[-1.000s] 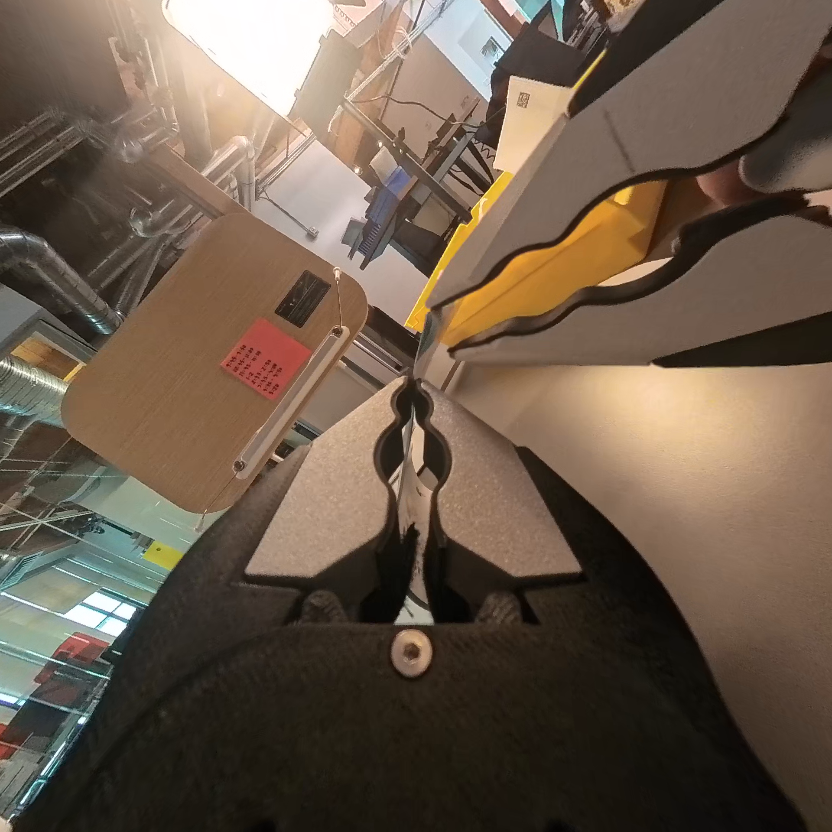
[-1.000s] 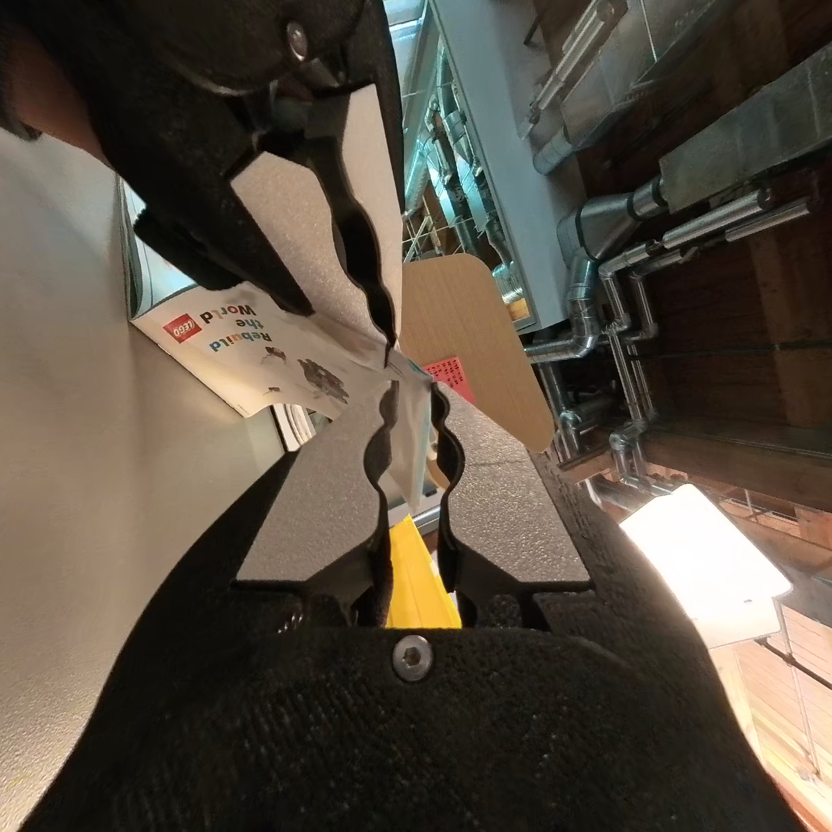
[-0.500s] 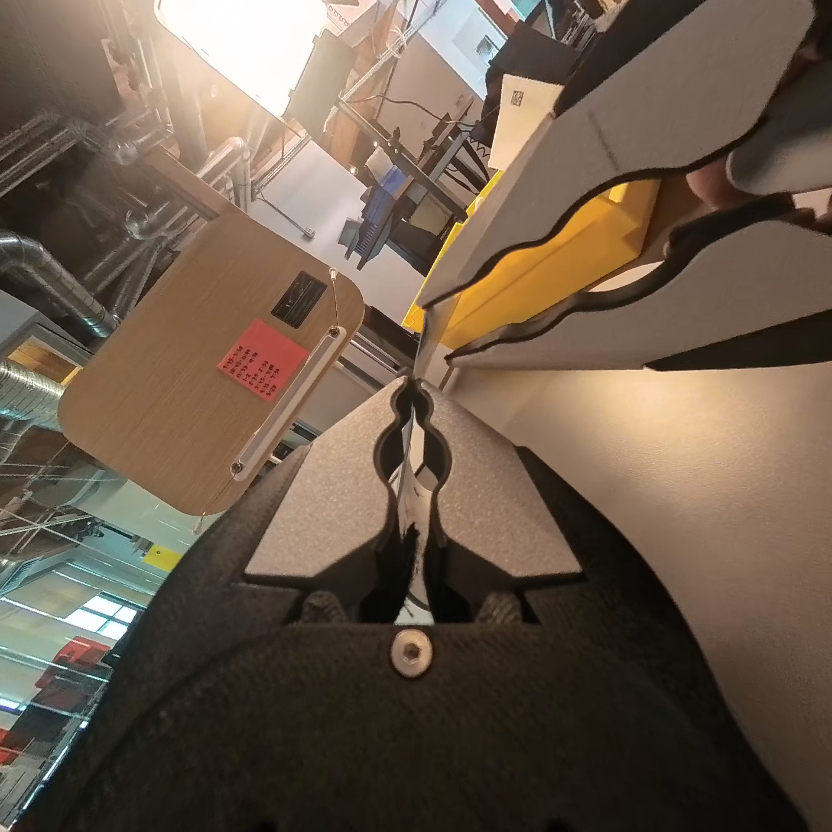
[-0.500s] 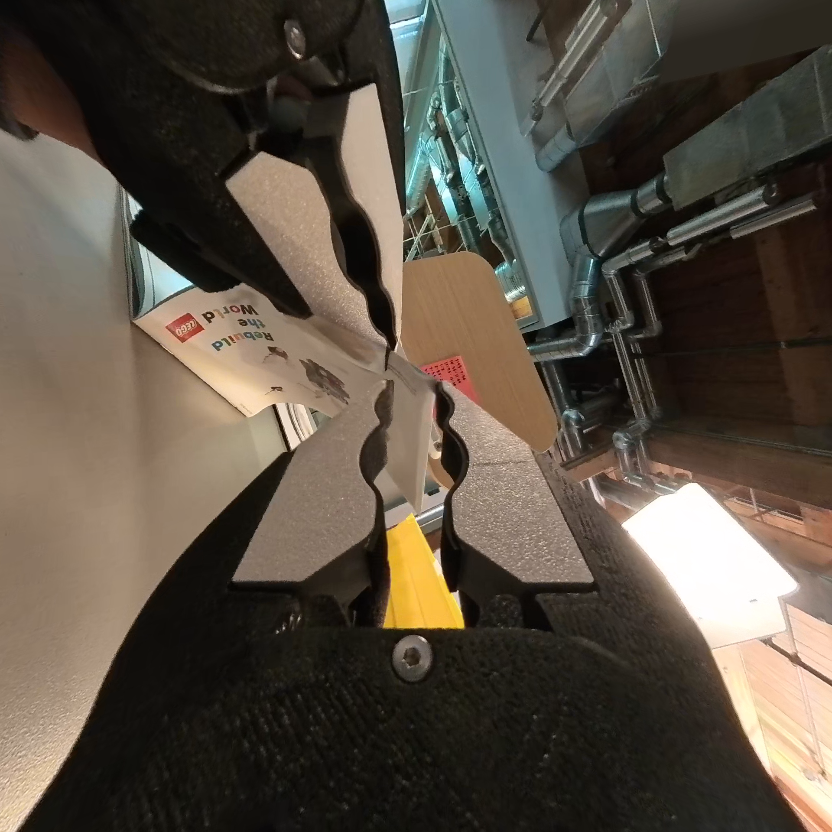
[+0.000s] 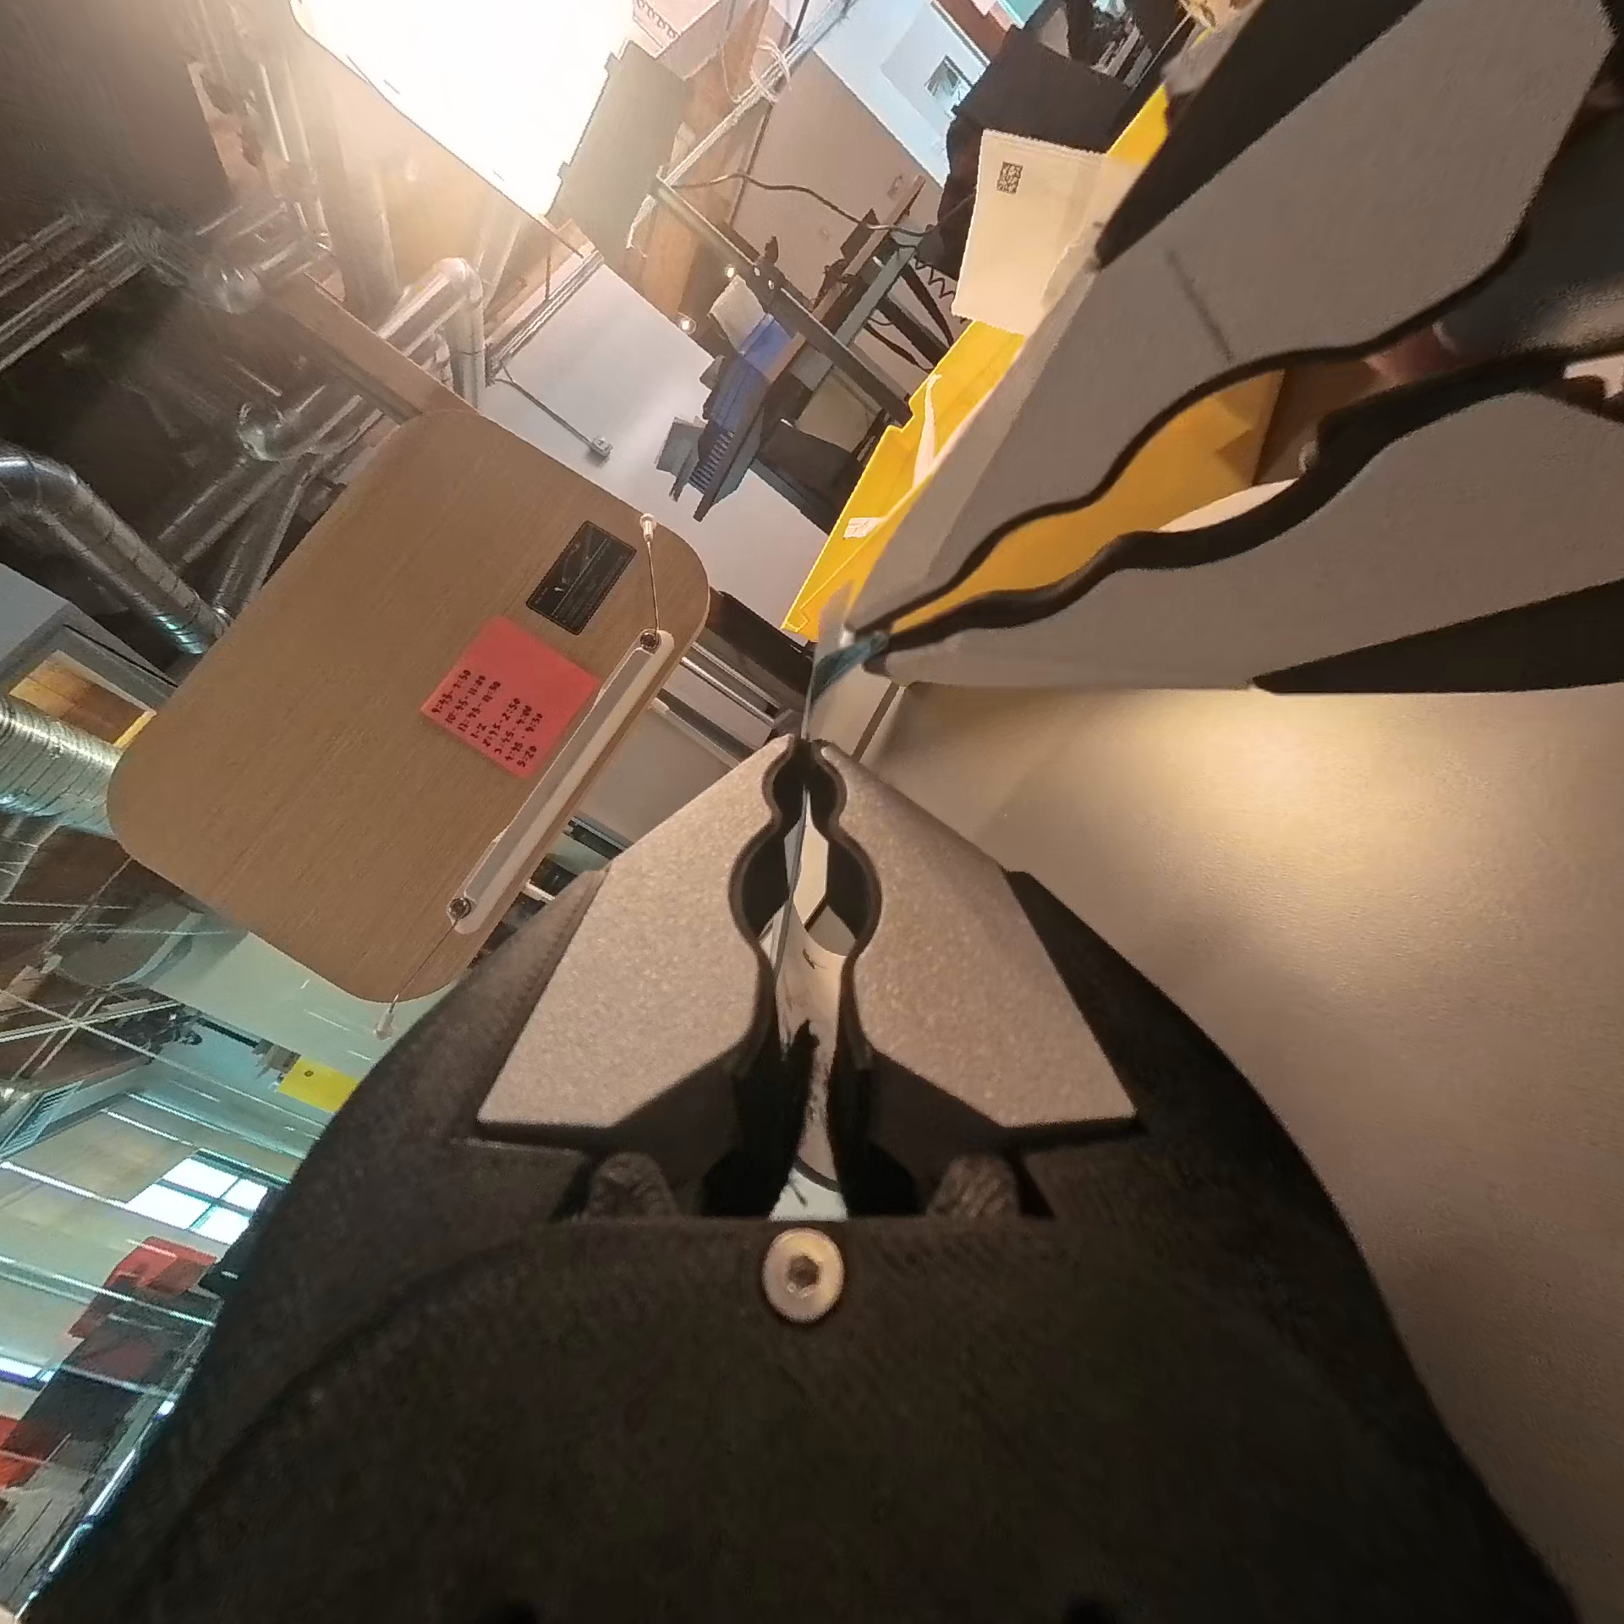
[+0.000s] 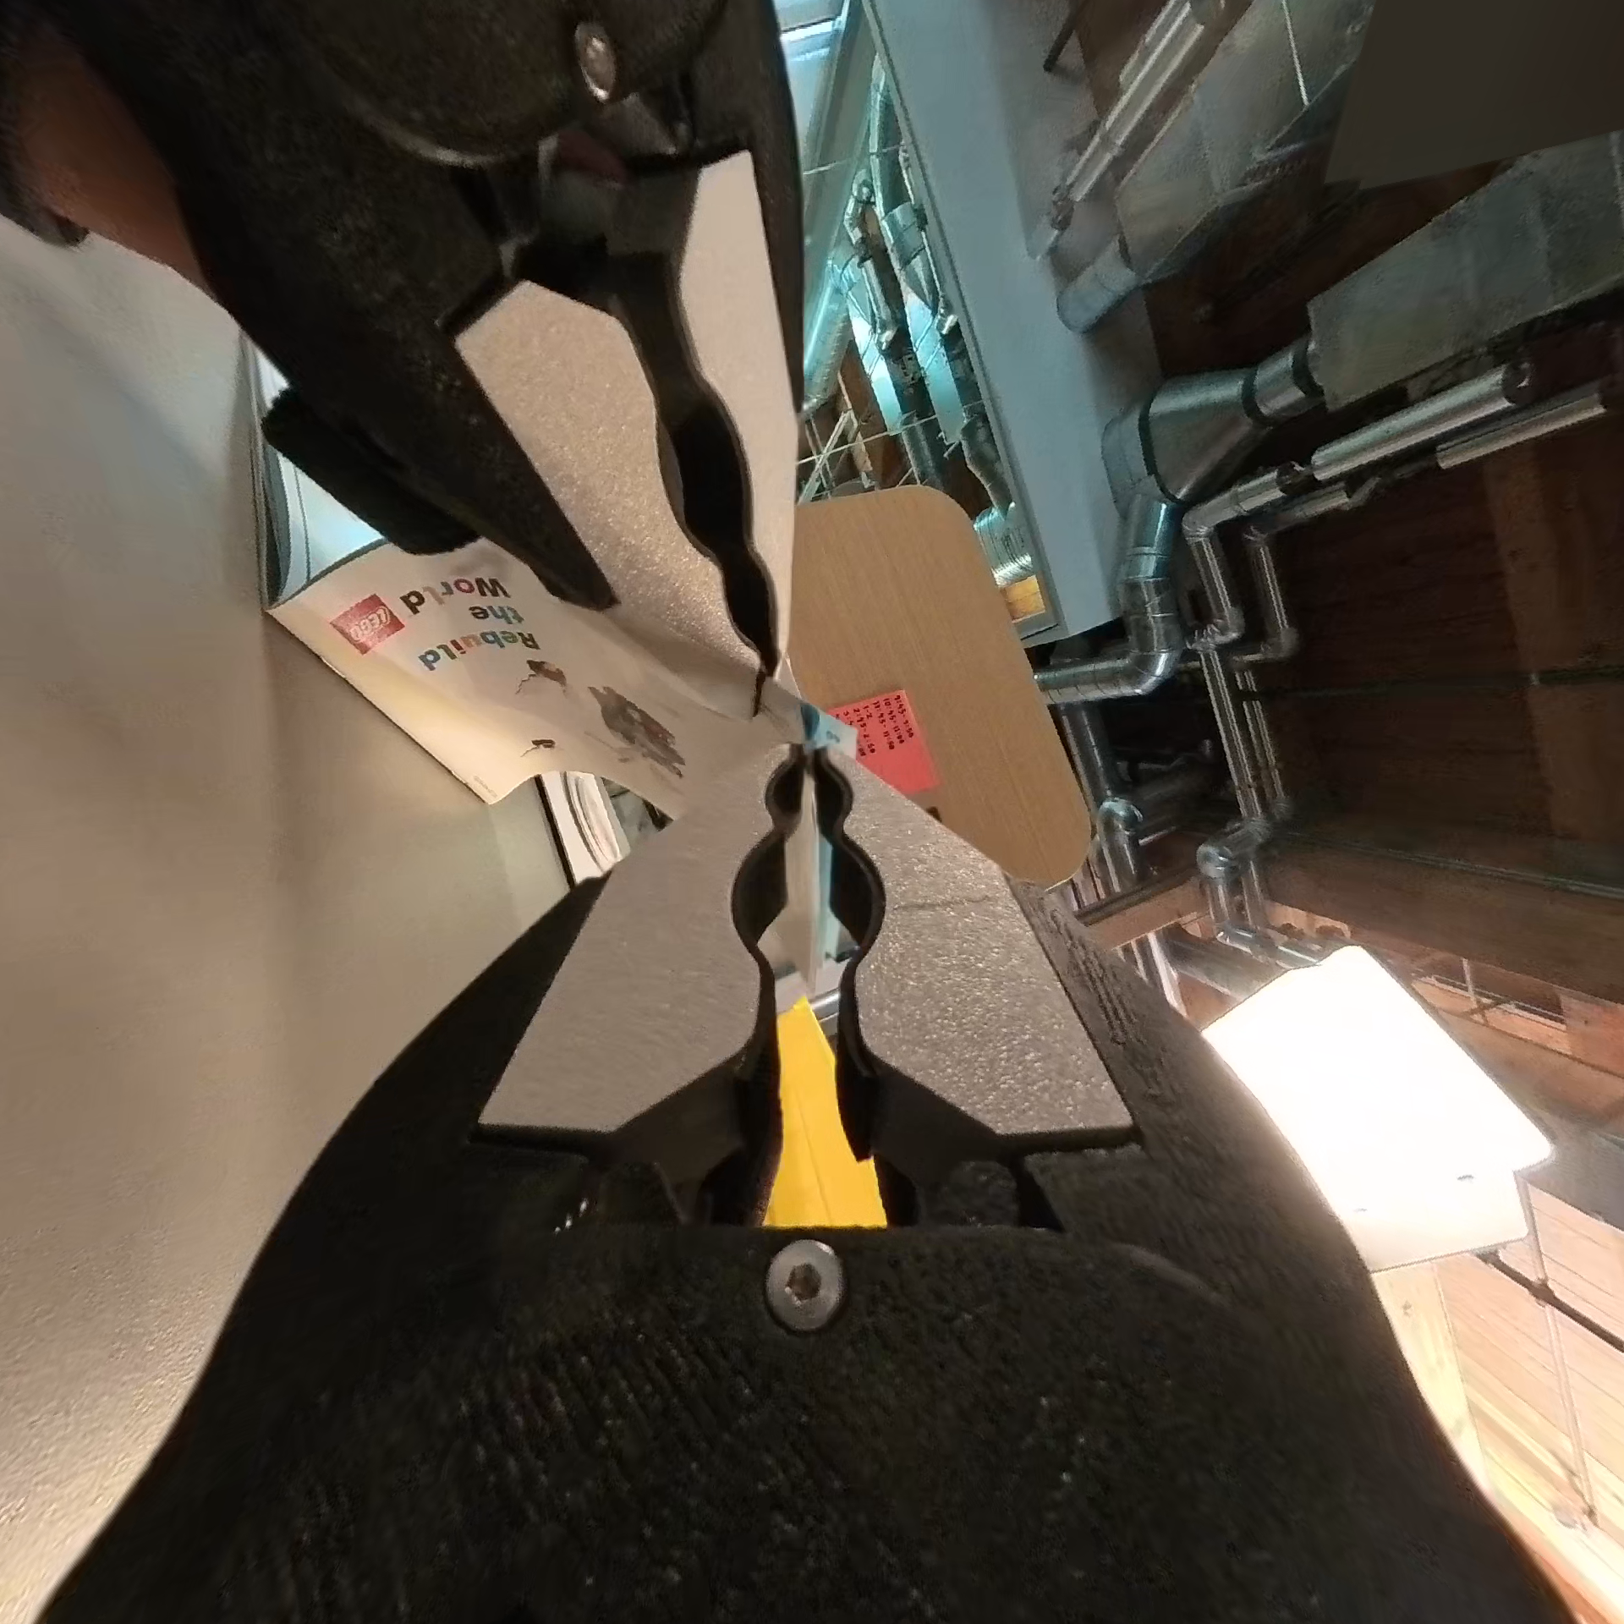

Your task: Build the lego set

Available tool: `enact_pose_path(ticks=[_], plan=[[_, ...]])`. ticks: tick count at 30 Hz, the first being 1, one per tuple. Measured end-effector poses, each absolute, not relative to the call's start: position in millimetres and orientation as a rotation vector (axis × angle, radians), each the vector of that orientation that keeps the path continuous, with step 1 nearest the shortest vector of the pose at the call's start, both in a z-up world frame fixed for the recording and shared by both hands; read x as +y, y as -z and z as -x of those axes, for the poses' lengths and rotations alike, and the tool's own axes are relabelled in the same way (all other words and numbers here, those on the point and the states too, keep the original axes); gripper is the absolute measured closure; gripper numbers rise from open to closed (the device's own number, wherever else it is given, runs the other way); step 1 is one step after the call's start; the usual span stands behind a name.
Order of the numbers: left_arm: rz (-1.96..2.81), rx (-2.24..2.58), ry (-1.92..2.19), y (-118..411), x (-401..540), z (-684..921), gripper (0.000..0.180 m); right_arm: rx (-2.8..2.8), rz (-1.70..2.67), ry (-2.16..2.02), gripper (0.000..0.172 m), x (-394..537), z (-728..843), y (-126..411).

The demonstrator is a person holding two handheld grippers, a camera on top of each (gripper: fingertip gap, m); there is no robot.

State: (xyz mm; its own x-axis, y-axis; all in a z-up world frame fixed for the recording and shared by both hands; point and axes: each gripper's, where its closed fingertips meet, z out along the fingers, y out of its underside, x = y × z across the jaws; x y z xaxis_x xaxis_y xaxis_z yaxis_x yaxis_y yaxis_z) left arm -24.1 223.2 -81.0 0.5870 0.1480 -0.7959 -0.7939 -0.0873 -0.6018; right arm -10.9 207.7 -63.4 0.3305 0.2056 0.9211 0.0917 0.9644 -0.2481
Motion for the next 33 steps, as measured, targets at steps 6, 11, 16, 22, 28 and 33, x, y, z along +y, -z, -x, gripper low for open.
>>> enact_pose_path(ticks=[6,11,16,22,28,33], plan=[[1.461,0.584,-0.862,82,224,25,0.180,-1.250,0.282,-0.063,0.172,208,12,66],[1.503,0.516,-0.723,75,219,27,0.156,-1.283,0.280,-0.047,0.172,207,25,66],[1.561,0.312,-0.656,58,181,56,0.137,-1.338,0.196,-0.080,0.172,189,71,54],[1.536,0.126,-0.684,45,121,87,0.139,-1.456,0.123,-0.120,0.172,167,153,64],[1.583,0.069,-0.674,68,94,95,0.140,-1.565,0.137,-0.060,0.172,175,141,97],[1.612,0.136,-0.687,81,94,87,0.141,-1.669,0.108,0.086,0.172,216,62,121]])
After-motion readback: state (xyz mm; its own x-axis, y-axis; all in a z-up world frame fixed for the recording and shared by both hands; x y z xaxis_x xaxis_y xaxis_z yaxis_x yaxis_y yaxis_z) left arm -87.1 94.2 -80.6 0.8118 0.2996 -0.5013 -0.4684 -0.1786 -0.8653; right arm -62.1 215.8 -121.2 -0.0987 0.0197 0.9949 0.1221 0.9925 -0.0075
